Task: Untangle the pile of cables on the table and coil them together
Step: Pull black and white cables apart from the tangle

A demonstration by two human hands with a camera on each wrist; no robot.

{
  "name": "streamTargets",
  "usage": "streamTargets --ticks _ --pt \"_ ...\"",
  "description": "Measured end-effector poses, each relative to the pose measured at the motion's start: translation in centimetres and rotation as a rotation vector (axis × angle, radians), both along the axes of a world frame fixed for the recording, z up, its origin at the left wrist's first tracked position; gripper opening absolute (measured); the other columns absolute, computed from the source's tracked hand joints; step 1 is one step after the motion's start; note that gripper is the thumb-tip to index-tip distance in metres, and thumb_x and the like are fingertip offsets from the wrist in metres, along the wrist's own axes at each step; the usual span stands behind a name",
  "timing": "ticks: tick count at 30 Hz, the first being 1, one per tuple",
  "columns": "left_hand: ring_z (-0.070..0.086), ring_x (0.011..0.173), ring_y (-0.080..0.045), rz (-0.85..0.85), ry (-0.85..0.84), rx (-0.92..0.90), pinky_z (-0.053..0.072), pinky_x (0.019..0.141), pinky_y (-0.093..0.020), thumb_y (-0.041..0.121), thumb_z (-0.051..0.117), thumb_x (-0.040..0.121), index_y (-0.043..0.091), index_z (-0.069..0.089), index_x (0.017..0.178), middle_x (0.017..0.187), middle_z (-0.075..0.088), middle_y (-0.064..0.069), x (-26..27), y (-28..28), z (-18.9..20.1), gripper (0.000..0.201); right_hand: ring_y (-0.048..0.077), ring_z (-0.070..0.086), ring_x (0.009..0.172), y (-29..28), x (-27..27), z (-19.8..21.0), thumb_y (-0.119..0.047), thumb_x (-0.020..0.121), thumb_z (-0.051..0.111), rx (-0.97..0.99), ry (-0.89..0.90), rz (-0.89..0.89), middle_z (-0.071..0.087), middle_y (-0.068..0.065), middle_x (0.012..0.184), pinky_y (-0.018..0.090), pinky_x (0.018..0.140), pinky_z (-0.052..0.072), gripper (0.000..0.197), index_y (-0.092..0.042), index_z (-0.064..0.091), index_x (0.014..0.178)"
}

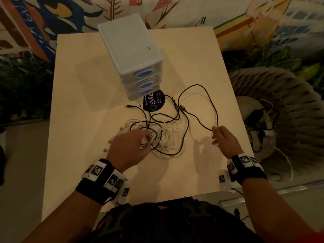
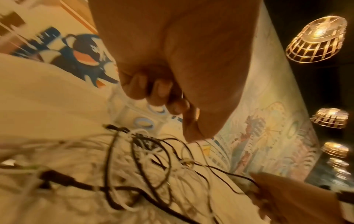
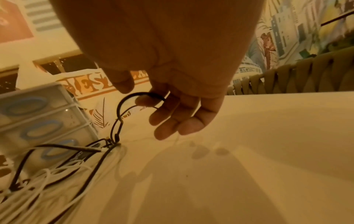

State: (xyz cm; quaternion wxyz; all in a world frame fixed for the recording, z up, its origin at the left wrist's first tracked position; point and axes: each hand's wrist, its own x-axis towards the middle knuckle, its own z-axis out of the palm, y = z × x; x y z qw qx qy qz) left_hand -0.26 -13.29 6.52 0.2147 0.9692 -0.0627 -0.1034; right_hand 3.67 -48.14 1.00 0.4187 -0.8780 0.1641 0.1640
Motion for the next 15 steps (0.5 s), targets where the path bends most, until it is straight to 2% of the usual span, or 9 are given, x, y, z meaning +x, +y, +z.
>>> streamTargets --ticks 2,5,7,10,13,15 --pt "0.068 0.094 -0.013 -0.15 0.112 0.071 0.049 0.074 -0.028 0.041 0.059 0.093 0.039 0.069 0.111 0.101 0.071 0.012 -0.4 -1.9 -0.7 0.02 0.025 0.067 0.081 -0.1 0.8 -0.3 -0.049 0.103 0.046 -0.096 0.014 0.069 0.067 0.006 0.093 0.04 0.078 0.051 0.038 -0.014 0.058 0.096" --pt "0.064 0.112 -0.015 -0.281 0.211 0.159 0.05 0.084 -0.03 0.043 0.053 0.098 0.04 0.06 0.135 0.119 0.07 0.009 -0.6 -3.8 -2.5 0.038 0.03 0.067 0.093 0.0 1.4 -1.1 -0.049 0.101 0.047 -0.193 0.134 0.192 0.068 0.009 0.102 0.045 0.086 0.053 0.037 -0.016 0.062 0.102" --pt "0.063 0.115 -0.02 -0.321 0.267 0.219 0.05 0.087 -0.033 0.04 0.052 0.099 0.037 0.059 0.134 0.123 0.068 0.006 -0.5 -4.1 -3.4 0.036 0.027 0.067 0.093 0.5 1.1 -0.9 -0.046 0.101 0.05 -0.187 0.193 0.224 0.067 0.006 0.102 0.04 0.085 0.052 0.03 -0.02 0.061 0.113" --pt "0.065 0.1 -0.024 -0.291 0.239 0.207 0.051 0.076 -0.035 0.035 0.05 0.099 0.03 0.061 0.112 0.108 0.067 0.004 -0.6 -3.9 -3.9 0.018 0.022 0.061 0.079 1.9 0.0 0.4 -0.041 0.098 0.059 -0.229 0.108 0.272 0.062 0.003 0.082 0.033 0.071 0.044 0.034 -0.028 0.05 0.127" --pt "0.065 0.088 -0.02 -0.196 0.146 0.111 0.042 0.065 -0.031 0.037 0.052 0.099 0.028 0.058 0.106 0.101 0.065 0.007 -0.9 -3.4 -3.5 0.013 0.012 0.052 0.059 4.3 -1.4 2.5 -0.039 0.091 0.068 -0.203 -0.095 0.386 0.052 -0.002 0.065 0.03 0.056 0.038 0.033 -0.029 0.05 0.116" --pt "0.066 0.081 -0.019 -0.099 0.091 0.057 0.047 0.062 -0.031 0.04 0.051 0.1 0.029 0.057 0.107 0.098 0.068 0.007 -0.9 -2.9 -2.8 0.014 0.004 0.047 0.057 6.9 -2.5 3.9 -0.044 0.088 0.069 -0.145 -0.124 0.574 0.048 -0.009 0.066 0.025 0.055 0.036 0.03 -0.033 0.051 0.11"
